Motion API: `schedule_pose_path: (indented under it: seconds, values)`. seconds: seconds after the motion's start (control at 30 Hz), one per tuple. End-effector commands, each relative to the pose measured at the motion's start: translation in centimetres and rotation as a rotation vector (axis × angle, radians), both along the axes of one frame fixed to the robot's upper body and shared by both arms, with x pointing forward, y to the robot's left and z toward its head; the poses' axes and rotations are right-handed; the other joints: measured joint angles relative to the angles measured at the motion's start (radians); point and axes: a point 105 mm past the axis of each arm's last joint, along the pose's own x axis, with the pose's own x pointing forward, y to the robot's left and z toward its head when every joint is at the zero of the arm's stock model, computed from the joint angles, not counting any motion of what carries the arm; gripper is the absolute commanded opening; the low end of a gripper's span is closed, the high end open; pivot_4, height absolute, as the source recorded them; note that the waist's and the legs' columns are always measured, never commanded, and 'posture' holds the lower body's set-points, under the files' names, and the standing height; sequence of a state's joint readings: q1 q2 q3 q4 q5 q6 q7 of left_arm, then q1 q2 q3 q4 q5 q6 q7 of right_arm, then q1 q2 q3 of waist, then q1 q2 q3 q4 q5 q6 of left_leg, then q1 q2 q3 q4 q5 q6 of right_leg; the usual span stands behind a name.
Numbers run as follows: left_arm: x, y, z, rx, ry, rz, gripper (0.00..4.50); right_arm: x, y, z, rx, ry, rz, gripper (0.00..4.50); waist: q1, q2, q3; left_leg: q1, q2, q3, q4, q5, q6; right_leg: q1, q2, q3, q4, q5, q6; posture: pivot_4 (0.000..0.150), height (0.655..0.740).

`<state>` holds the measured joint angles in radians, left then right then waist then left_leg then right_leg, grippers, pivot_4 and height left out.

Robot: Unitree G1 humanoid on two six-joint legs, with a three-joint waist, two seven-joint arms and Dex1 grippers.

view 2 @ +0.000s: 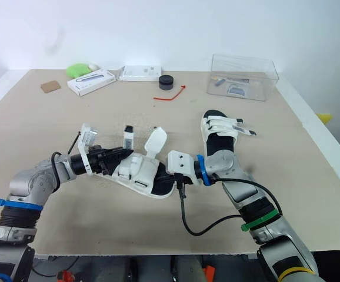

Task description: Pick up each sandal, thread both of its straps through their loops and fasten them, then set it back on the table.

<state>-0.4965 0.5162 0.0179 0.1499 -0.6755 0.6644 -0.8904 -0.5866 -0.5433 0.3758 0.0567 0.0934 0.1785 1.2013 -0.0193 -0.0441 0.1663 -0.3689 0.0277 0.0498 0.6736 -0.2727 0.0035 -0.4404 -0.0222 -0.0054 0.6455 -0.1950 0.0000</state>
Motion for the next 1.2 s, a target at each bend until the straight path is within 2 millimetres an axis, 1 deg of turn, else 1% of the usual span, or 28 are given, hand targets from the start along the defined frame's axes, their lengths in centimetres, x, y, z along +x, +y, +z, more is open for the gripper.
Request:
schedule_pose_path:
  seconds: [0.03,0.1,0.17,0.3,0.53,0.67,0.8,0.97,1.03,1.1,1.13,1.17,1.2]
  values:
    - [0.5,0.2,1.6,0.015,-0.099,-0.004,2.70,0.2,-0.9,-0.5,-0.041,0.010,-0.031,0.00,0.000,0.000,0.000,0.000,0.000,0.000,0.000,0.000,0.000,0.000,0.000,0.000,0.000,0.000,0.000,0.150,0.7400]
    - [0.7,0.0,2.3,0.007,-0.130,-0.012,3.72,0.2,-0.9,-0.5,-0.042,0.011,-0.032,0.00,0.000,0.000,0.000,-0.001,0.000,0.000,0.000,0.000,0.000,0.000,-0.001,0.000,0.000,0.000,0.000,0.150,0.7400]
    - [0.8,-0.1,3.1,-0.010,-0.150,-0.020,4.43,0.2,-1.0,-0.6,-0.042,0.012,-0.033,0.00,0.000,0.000,0.000,-0.001,-0.001,0.000,0.000,0.000,0.000,0.000,-0.001,0.000,0.000,0.000,0.000,0.150,0.7400]
    - [0.9,-0.4,3.8,-0.016,-0.167,-0.039,4.43,0.2,-1.0,-0.6,-0.043,0.016,-0.038,0.00,0.000,0.000,0.000,-0.001,-0.001,0.000,0.000,0.000,0.000,0.000,-0.001,0.000,0.000,0.000,0.000,0.150,0.7400]
    - [1.4,-0.8,3.5,0.002,-0.166,-0.048,4.43,0.1,-1.0,-0.8,-0.046,0.019,-0.039,0.00,0.000,0.000,0.000,-0.001,-0.001,0.000,0.000,0.000,0.000,0.000,-0.001,0.000,0.000,0.000,0.001,0.150,0.7400]
    - [1.8,0.2,3.6,0.016,-0.159,-0.010,4.43,0.0,-1.2,-0.8,-0.046,0.020,-0.046,0.00,0.000,0.000,0.000,-0.001,-0.001,0.000,0.000,0.000,0.000,0.000,-0.001,0.000,0.000,0.000,0.000,0.150,0.7400]
    - [2.4,1.2,3.2,0.012,-0.111,0.038,4.43,-0.1,-1.4,-0.9,-0.051,0.021,-0.049,0.00,0.000,0.000,0.000,-0.001,-0.001,0.000,0.000,0.000,0.000,0.000,-0.001,0.000,0.000,0.000,0.001,0.150,0.7400]
    - [2.6,1.7,2.8,0.007,-0.080,0.047,4.43,0.0,-1.4,-0.9,-0.052,0.019,-0.054,0.00,0.000,0.000,0.000,-0.001,-0.001,0.000,0.000,0.000,0.000,0.000,-0.002,0.000,-0.001,0.000,0.001,0.150,0.7400]
    - [2.6,2.0,2.4,0.021,-0.070,0.057,4.05,0.0,-1.4,-0.8,-0.052,0.018,-0.055,0.00,0.000,0.000,0.000,-0.001,-0.001,0.000,0.000,0.000,0.000,0.000,-0.002,0.000,-0.001,0.000,0.001,0.150,0.7400]
    - [2.7,2.2,2.2,0.036,-0.065,0.067,3.49,0.0,-1.5,-0.8,-0.054,0.017,-0.055,0.00,0.000,0.000,0.000,-0.001,-0.001,0.000,0.000,0.000,0.000,0.000,-0.002,0.000,-0.001,0.000,0.001,0.150,0.7400]
    - [2.8,2.4,1.9,0.050,-0.059,0.070,3.03,0.0,-1.5,-0.8,-0.055,0.017,-0.055,0.00,0.000,0.000,0.000,-0.001,-0.001,0.000,0.000,0.000,0.000,0.000,-0.002,0.000,-0.001,0.000,0.001,0.150,0.7400]
    - [2.8,2.5,1.7,0.060,-0.052,0.071,2.35,0.0,-1.5,-0.9,-0.057,0.017,-0.054,0.00,0.000,0.000,0.000,-0.001,-0.001,0.000,0.000,0.000,0.000,0.000,-0.002,0.000,-0.001,0.000,0.001,0.150,0.7400]
    - [2.8,2.6,1.5,0.067,-0.047,0.071,2.07,0.0,-1.5,-0.9,-0.058,0.017,-0.054,0.00,0.000,0.000,0.000,-0.001,-0.001,0.000,0.000,0.000,0.000,0.000,-0.002,0.000,-0.001,0.000,0.001,0.150,0.7400]
